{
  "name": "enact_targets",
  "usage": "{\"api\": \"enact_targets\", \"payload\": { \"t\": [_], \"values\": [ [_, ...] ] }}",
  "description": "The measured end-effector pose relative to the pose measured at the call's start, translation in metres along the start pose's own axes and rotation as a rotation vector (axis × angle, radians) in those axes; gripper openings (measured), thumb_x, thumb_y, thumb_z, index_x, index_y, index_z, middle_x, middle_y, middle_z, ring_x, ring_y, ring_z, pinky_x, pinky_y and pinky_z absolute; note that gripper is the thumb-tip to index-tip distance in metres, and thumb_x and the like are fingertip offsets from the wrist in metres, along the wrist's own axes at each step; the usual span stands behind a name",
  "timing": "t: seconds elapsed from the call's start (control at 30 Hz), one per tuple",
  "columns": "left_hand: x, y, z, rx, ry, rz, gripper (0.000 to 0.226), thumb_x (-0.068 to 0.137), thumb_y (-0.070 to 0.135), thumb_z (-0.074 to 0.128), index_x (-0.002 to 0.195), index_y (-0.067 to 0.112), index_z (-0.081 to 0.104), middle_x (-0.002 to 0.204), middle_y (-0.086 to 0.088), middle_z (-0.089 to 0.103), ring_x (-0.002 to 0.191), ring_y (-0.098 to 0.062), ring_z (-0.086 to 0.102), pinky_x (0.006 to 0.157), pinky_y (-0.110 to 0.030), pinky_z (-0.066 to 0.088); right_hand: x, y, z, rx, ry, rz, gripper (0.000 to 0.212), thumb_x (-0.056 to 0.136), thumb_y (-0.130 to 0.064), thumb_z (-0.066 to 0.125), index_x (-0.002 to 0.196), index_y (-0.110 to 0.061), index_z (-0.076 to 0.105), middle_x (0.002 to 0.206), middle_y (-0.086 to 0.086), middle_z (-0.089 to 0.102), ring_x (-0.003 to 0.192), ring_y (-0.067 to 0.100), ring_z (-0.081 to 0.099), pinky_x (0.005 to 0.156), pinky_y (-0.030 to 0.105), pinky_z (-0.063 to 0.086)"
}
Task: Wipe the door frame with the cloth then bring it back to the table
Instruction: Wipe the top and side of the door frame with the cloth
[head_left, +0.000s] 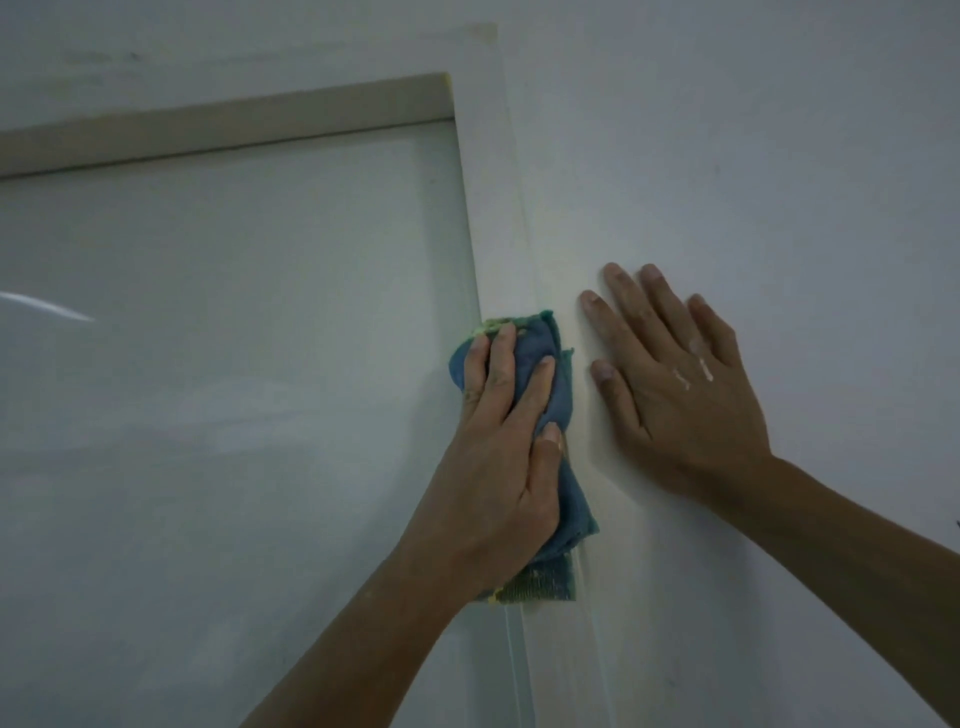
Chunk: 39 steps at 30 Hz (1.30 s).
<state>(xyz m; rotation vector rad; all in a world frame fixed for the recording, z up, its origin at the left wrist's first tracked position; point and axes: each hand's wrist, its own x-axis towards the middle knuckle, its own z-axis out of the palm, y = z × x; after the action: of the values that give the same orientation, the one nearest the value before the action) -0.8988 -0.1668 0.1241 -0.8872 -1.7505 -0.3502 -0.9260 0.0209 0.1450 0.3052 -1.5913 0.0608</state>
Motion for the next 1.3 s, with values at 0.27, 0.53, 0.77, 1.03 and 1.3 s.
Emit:
{"api": "enact_targets", "payload": {
  "t": [0.27, 0.53, 0.77, 1.03, 1.3],
  "values": [
    [-0.049, 0.022, 0.036, 0.258, 0.097, -0.067, 0.067, 0.096, 0.04, 0.035, 0.154, 0.012, 0.014, 0.162, -0.009, -0.012, 0.148, -0.032, -0.014, 0.12, -0.042, -0.002, -0.029, -0.012, 0.003, 0.015, 0.002, -0.023, 0.055, 0.104, -0.034, 0.029, 0.157, -0.019, 0.026, 0.167, 0.002, 0.017, 0.155, 0.02, 0.009, 0.122, 0.05, 0.018],
    [-0.066, 0.007, 0.049, 0.06, 0.166, -0.056, 0.06, 0.099, 0.028, 0.037, 0.153, 0.012, 0.017, 0.162, -0.012, -0.007, 0.149, -0.032, -0.005, 0.121, -0.042, 0.006, -0.057, -0.018, 0.003, 0.022, -0.022, -0.044, 0.055, 0.104, -0.03, 0.031, 0.157, -0.018, 0.026, 0.166, 0.004, 0.018, 0.155, 0.022, 0.01, 0.122, 0.052, 0.019],
    [-0.127, 0.016, 0.07, 0.067, 0.17, -0.109, 0.061, 0.101, 0.039, 0.029, 0.155, 0.019, 0.01, 0.163, -0.009, 0.001, 0.146, -0.037, 0.017, 0.113, -0.044, 0.032, -0.066, -0.023, 0.0, 0.015, -0.026, -0.036, 0.055, 0.103, -0.029, 0.03, 0.157, -0.018, 0.024, 0.166, 0.003, 0.017, 0.155, 0.022, 0.01, 0.122, 0.052, 0.019],
    [-0.068, 0.006, 0.051, -0.104, 0.234, -0.147, 0.063, 0.098, 0.018, 0.045, 0.153, 0.009, 0.016, 0.16, -0.016, -0.002, 0.145, -0.037, 0.019, 0.114, -0.024, 0.028, -0.075, -0.026, 0.002, 0.017, -0.007, -0.062, 0.054, 0.104, -0.028, 0.031, 0.156, -0.016, 0.025, 0.166, 0.007, 0.019, 0.154, 0.024, 0.012, 0.121, 0.052, 0.021],
    [-0.012, -0.001, 0.033, -0.137, 0.297, -0.173, 0.059, 0.101, 0.018, 0.043, 0.153, 0.012, 0.015, 0.161, -0.016, 0.001, 0.139, -0.003, 0.007, 0.103, 0.005, 0.008, -0.082, -0.018, 0.002, 0.031, -0.014, -0.076, 0.053, 0.105, -0.027, 0.033, 0.156, -0.016, 0.027, 0.165, 0.006, 0.021, 0.154, 0.024, 0.013, 0.121, 0.052, 0.021]
  ]
}}
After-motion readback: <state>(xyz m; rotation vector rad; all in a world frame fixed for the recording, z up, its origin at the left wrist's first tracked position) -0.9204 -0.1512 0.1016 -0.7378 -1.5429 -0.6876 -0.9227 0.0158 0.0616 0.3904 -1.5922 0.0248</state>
